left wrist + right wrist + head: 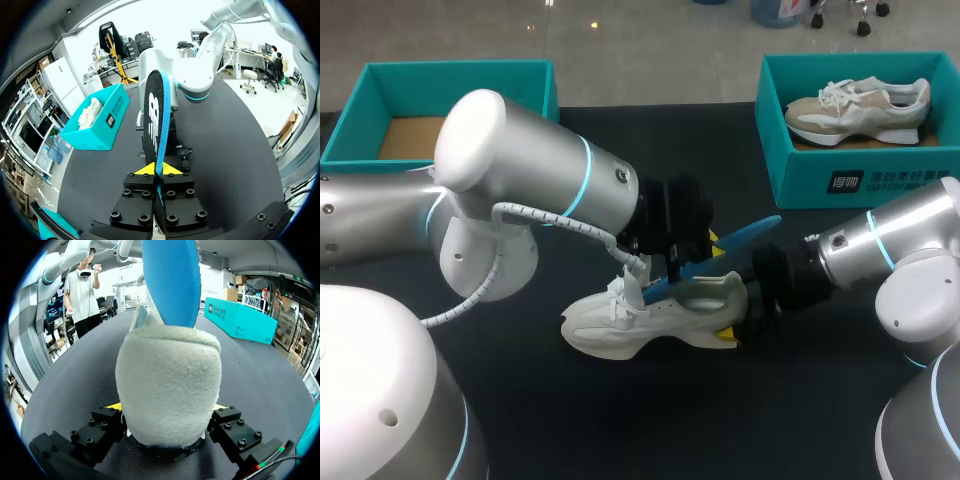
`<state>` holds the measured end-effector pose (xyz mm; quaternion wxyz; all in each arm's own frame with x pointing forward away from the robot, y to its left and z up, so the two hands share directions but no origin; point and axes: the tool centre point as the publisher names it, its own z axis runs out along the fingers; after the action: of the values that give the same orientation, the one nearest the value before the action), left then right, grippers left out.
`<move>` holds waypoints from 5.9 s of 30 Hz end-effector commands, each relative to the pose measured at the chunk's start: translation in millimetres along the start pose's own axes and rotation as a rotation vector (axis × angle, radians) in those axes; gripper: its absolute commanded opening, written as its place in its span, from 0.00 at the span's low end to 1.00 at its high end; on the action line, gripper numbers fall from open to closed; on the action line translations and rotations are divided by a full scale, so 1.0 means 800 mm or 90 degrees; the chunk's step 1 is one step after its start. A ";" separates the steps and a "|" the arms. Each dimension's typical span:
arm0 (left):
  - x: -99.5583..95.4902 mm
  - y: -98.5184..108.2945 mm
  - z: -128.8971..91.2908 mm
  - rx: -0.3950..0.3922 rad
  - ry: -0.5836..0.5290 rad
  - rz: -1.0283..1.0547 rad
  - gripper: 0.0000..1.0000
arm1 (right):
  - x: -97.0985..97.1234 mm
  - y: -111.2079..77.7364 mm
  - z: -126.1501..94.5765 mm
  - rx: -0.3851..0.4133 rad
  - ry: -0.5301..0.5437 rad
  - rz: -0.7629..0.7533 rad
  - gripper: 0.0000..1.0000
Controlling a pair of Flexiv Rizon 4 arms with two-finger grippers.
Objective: Take the shoe out of the shoebox, open the shoe tongue, remove and reinsert the insole, then place the shoe into the shoebox
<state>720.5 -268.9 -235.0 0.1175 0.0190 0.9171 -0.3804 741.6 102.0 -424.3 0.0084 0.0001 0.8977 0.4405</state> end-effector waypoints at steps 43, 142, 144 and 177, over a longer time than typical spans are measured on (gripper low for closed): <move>0.000 -0.044 -0.055 0.130 0.106 0.018 0.00 | 0.001 0.000 0.000 0.002 -0.001 0.000 0.00; 0.056 -0.213 -0.304 0.409 0.436 -0.402 0.00 | 0.001 0.000 0.000 0.002 -0.001 0.000 0.21; 0.056 -0.213 -0.304 0.409 0.436 -0.402 0.00 | 0.001 0.000 0.000 0.002 -0.001 0.000 0.51; 0.056 -0.213 -0.304 0.409 0.436 -0.402 0.00 | 0.009 0.049 -0.070 0.318 -0.069 0.064 1.00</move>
<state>607.6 -220.5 39.5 -0.3186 -0.0995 0.7022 -0.6289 735.7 76.8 -370.3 0.0412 0.0618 0.9435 0.3230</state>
